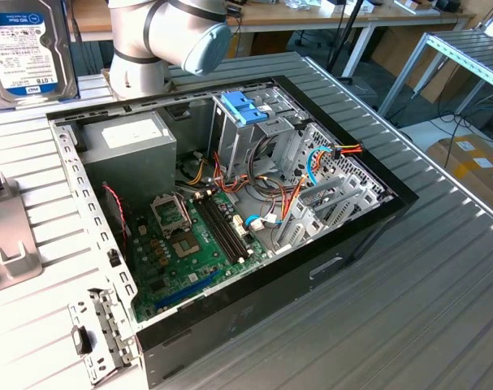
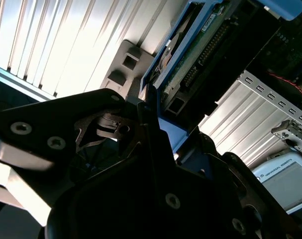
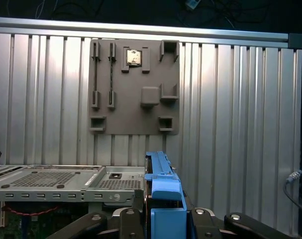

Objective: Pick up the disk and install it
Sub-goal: 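Pick up the disk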

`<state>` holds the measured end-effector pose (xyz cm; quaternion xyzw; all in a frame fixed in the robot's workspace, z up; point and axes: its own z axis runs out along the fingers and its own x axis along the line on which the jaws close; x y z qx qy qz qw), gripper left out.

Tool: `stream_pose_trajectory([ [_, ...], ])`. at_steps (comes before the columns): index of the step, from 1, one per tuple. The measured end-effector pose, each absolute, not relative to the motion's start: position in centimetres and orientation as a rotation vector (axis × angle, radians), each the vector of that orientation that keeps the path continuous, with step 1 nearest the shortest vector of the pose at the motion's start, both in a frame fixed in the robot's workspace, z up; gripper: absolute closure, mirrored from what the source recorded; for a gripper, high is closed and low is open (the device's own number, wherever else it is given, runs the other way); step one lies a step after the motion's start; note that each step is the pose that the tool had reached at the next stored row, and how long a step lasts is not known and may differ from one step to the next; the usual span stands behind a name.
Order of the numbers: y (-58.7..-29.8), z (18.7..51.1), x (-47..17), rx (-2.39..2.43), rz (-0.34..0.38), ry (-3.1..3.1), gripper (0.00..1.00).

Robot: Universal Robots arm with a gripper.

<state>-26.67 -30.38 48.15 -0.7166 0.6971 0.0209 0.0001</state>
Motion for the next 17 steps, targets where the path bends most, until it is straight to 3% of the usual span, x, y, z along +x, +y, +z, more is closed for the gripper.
stream_pose_trajectory([
  [17, -31.39, 48.11, -26.15, -2.251, 0.066, 2.190, 0.63],
])
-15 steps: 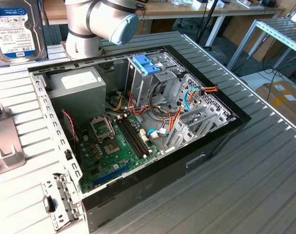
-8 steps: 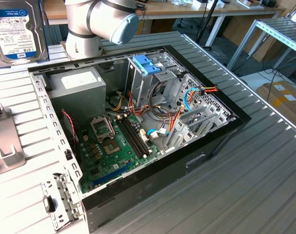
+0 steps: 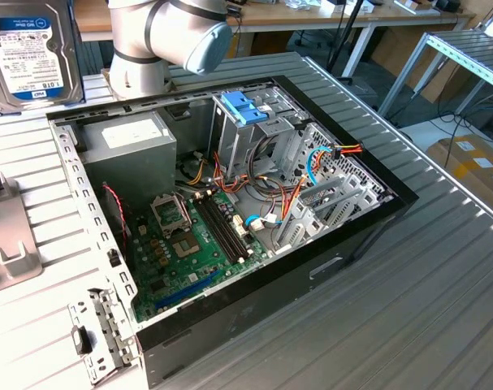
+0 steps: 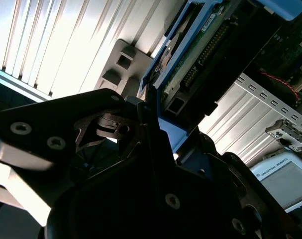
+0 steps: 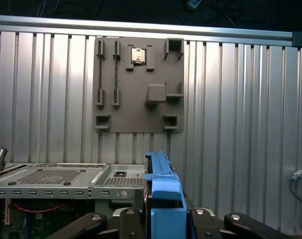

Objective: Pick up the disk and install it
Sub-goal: 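Pick up the disk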

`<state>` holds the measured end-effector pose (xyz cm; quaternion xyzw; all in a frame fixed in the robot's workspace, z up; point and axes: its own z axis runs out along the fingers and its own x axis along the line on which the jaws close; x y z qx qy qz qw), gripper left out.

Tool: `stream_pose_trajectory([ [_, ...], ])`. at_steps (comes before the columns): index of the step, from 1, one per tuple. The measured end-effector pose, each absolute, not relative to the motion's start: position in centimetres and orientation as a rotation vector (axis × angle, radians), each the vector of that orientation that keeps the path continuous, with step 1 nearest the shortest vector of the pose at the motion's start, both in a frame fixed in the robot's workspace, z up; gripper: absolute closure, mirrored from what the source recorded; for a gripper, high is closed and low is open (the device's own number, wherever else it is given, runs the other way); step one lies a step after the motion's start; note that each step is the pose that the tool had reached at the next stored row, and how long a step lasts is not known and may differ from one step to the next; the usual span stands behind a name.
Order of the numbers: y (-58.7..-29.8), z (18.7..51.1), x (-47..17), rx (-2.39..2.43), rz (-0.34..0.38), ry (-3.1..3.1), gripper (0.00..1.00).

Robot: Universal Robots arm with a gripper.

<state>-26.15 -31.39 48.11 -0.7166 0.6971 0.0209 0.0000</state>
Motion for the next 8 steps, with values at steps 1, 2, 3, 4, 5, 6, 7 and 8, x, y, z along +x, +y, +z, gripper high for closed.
stream_pose_trajectory([
  [1, -31.42, 48.11, -26.11, -2.251, 0.066, 2.190, 0.63],
  [2, -31.45, 48.11, -26.07, -2.251, 0.066, 2.190, 0.63],
  [3, -31.49, 48.09, -26.02, -2.251, 0.065, 2.190, 0.63],
  [4, -31.52, 48.09, -25.97, -2.251, 0.065, 2.190, 0.63],
  [5, -31.55, 48.10, -25.90, -2.251, 0.066, 2.190, 0.63],
  [6, -31.58, 48.09, -25.86, -2.251, 0.066, 2.190, 0.63],
  [7, -31.64, 48.08, -25.79, -2.251, 0.066, 2.190, 0.63],
  [8, -31.67, 48.08, -25.75, -2.251, 0.066, 2.190, 0.63],
])
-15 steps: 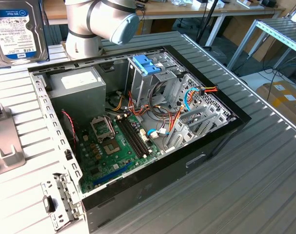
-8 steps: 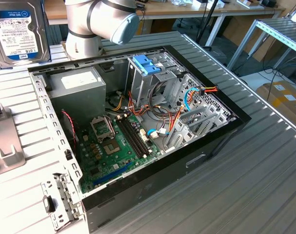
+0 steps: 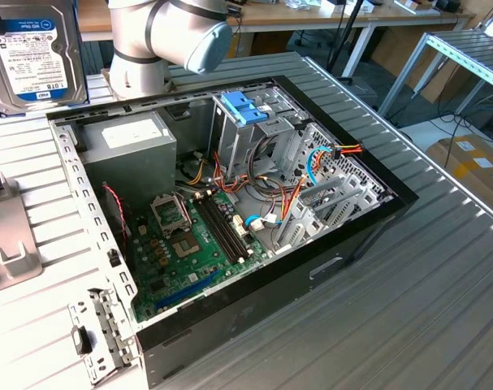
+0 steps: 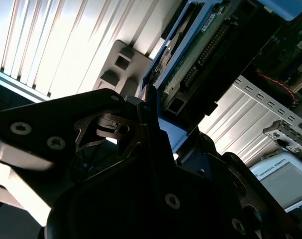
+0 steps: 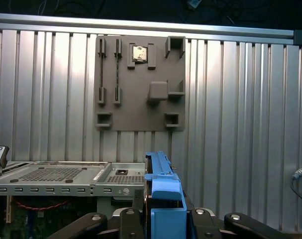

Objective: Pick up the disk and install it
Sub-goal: 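Pick up the disk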

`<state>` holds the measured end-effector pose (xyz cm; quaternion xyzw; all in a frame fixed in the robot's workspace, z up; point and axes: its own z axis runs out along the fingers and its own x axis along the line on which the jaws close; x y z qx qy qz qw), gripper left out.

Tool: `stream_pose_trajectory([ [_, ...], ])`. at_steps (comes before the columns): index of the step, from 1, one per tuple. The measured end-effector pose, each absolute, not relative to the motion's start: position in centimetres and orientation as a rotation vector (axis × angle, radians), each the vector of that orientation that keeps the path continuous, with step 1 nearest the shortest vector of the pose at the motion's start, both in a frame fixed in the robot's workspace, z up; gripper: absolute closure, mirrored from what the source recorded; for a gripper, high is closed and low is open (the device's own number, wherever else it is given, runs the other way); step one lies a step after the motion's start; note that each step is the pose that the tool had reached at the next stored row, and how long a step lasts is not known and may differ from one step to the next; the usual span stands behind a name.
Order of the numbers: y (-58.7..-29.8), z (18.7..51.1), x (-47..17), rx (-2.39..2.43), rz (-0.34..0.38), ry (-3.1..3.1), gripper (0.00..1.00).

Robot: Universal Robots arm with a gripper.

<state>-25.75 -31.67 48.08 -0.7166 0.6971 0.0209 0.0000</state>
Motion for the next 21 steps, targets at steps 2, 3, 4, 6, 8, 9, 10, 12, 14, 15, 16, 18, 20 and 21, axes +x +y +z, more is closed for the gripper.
stream_pose_trajectory([
  [2, -31.78, 48.08, -25.62, -2.251, 0.066, 2.190, 0.63],
  [3, -31.83, 48.07, -25.56, -2.251, 0.066, 2.190, 0.63],
  [4, -31.88, 48.06, -25.52, -2.251, 0.065, 2.190, 0.63],
  [6, -31.99, 48.06, -25.42, -2.251, 0.066, 2.190, 0.63],
  [8, -32.09, 48.05, -25.31, -2.251, 0.066, 2.190, 0.63],
  [9, -32.14, 48.05, -25.26, -2.251, 0.066, 2.190, 0.63],
  [10, -32.18, 48.05, -25.23, -2.251, 0.066, 2.190, 0.63],
  [12, -32.27, 48.04, -25.14, -2.251, 0.066, 2.190, 0.63],
  [14, -32.34, 48.04, -25.07, -2.251, 0.066, 2.190, 0.63],
  [15, -32.38, 48.04, -25.03, -2.251, 0.066, 2.190, 0.63],
  [16, -32.43, 48.04, -24.98, -2.251, 0.066, 2.190, 0.63],
  [18, -32.52, 48.03, -24.88, -2.251, 0.066, 2.190, 0.63],
  [20, -32.59, 48.03, -24.81, -2.251, 0.066, 2.190, 0.63],
  [21, -32.63, 48.02, -24.77, -2.251, 0.066, 2.190, 0.63],
])
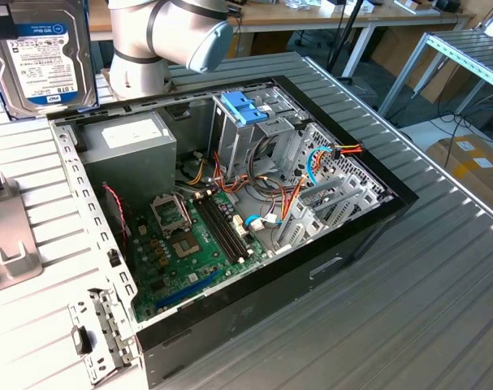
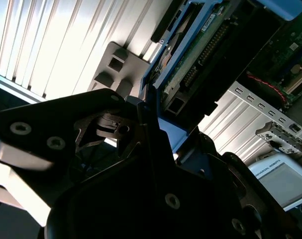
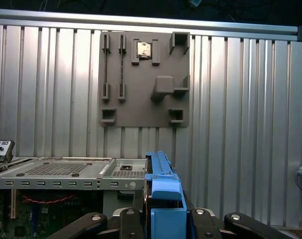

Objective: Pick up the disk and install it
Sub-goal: 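Pick up the disk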

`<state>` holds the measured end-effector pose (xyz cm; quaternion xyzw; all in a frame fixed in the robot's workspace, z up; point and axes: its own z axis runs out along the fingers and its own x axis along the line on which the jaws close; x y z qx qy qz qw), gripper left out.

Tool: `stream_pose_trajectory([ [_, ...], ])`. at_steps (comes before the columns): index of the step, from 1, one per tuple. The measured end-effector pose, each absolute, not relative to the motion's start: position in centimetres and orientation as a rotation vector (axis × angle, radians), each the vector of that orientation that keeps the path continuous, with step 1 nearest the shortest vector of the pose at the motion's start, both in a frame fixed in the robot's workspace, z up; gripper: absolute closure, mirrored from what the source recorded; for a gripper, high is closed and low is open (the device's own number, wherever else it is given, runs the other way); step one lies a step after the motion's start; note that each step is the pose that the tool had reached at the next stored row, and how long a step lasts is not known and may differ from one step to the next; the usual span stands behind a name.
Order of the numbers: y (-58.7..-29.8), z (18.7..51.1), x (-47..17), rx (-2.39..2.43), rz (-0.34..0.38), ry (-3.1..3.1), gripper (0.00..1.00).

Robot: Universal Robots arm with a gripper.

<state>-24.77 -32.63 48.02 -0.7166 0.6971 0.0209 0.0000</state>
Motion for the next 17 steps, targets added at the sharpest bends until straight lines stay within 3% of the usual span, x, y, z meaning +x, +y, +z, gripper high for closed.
stream_pose_trajectory([
  [17, -33.37, 47.98, -23.89, -2.251, 0.066, 2.190, 0.63],
])
